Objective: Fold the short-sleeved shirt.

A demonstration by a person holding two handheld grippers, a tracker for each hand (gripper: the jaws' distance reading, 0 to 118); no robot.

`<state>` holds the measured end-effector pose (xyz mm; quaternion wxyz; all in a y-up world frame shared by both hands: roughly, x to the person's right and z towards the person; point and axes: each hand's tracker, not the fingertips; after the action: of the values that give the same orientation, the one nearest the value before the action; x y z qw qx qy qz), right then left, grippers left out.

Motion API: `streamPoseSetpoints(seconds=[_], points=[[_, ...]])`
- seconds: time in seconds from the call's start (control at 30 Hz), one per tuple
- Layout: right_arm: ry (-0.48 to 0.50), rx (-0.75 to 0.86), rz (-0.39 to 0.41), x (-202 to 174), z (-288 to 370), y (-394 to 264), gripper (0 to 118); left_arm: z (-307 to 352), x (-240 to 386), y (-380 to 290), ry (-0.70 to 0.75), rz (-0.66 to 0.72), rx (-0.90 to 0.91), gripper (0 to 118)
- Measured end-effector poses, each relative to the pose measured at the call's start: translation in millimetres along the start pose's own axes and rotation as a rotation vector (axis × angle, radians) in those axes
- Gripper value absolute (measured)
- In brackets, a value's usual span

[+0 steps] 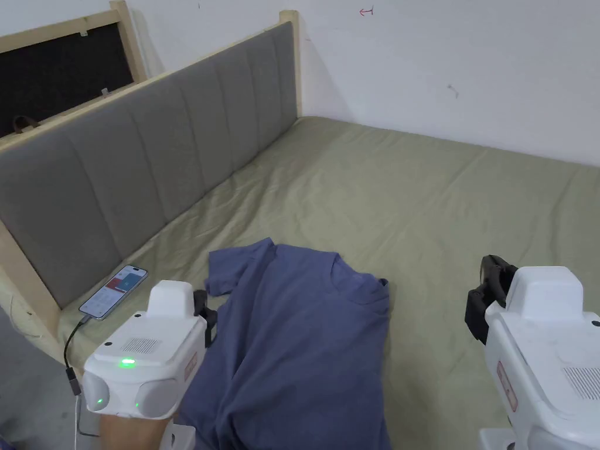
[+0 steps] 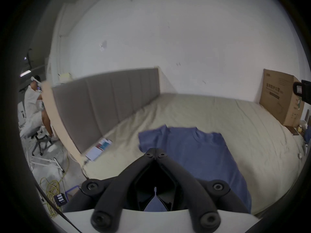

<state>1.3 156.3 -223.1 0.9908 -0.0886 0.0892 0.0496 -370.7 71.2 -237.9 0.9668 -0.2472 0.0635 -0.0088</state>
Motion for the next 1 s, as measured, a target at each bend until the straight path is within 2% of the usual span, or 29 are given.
streamPoseSetpoints(seconds=[0.13, 0.17, 0.2, 0.23, 0.27, 0.3, 0.33, 0.37, 0.53, 0.6, 0.63, 0.67, 0.73, 0.77, 0.8, 0.83, 0.9, 1.0], points=[[-0.02, -0.031, 0.006, 14.0, -6.2, -6.2, 0, -45.2, 14.0, -6.9, -0.098, 0.034, -0.168, 0], [-0.029, -0.04, 0.009, 17.5, -7.9, -8.4, 0, -59.9, 20.1, -8.9, -0.1, 0.024, -0.246, 6], [-0.036, -0.048, 0.011, 20.5, -9.1, -10.3, 0, -72.6, 25.7, -11.7, -0.104, 0.024, -0.302, 17], [-0.04, -0.054, 0.011, 23.4, -10.1, -12.0, 0, -84.0, 29.8, -14.6, -0.103, 0.023, -0.357, 35], [-0.042, -0.06, 0.011, 26.8, -11.4, -14.0, 0, -95.7, 33.8, -18.4, -0.115, 0.026, -0.4, 68], [-0.042, -0.068, 0.011, 30.3, -12.5, -15.7, 0, -106.5, 37.9, -23.6, -0.119, 0.035, -0.432, 87], [-0.045, -0.073, 0.011, 32.4, -13.1, -16.9, 0, -114.5, 41.1, -27.4, -0.114, 0.034, -0.467, 100], [-0.048, -0.08, 0.015, 35.3, -14.1, -18.5, 0, -111.8, 49.9, -28.2, -0.099, 0.033, -0.485, 106], [-0.064, -0.106, 0.013, 46.8, -17.1, -25.6, 0, -142.1, 59.4, -48.1, -0.069, 0.016, -0.552, 105], [-0.065, -0.122, 0.005, 51.5, -17.9, -28.7, 0, -148.8, 64.3, -56.6, -0.064, -0.001, -0.574, 94], [-0.066, -0.128, 0.003, 53.4, -18.0, -30.2, 0, -147.8, 66.9, -59.3, -0.067, -0.011, -0.586, 94], [-0.068, -0.134, 0.0, 55.2, -17.7, -32.6, 0, -145.0, 70.5, -61.4, -0.083, -0.014, -0.58, 81], [-0.072, -0.144, -0.001, 58.2, -17.1, -35.4, 0, -137.0, 75.9, -60.4, -0.08, -0.05, -0.552, 76], [-0.075, -0.148, -0.004, 60.0, -16.3, -36.8, 0, -138.5, 74.6, -59.5, -0.125, -0.057, -0.541, 58], [-0.076, -0.153, -0.009, 61.4, -15.3, -38.1, 0, -135.9, 75.6, -57.9, -0.184, -0.039, -0.526, 29], [-0.076, -0.156, -0.016, 62.7, -14.1, -38.7, 0, -134.7, 79.6, -57.4, -0.16, -0.038, -0.522, 4], [-0.077, -0.158, -0.03, 66.0, -10.2, -38.3, 0, -143.8, 81.0, -60.2, -0.128, -0.077, -0.52, 0], [-0.078, -0.16, -0.037, 71.6, -2.3, -36.9, 0, -127.2, 79.7, -52.0, -0.128, -0.021, -0.456, 0]])
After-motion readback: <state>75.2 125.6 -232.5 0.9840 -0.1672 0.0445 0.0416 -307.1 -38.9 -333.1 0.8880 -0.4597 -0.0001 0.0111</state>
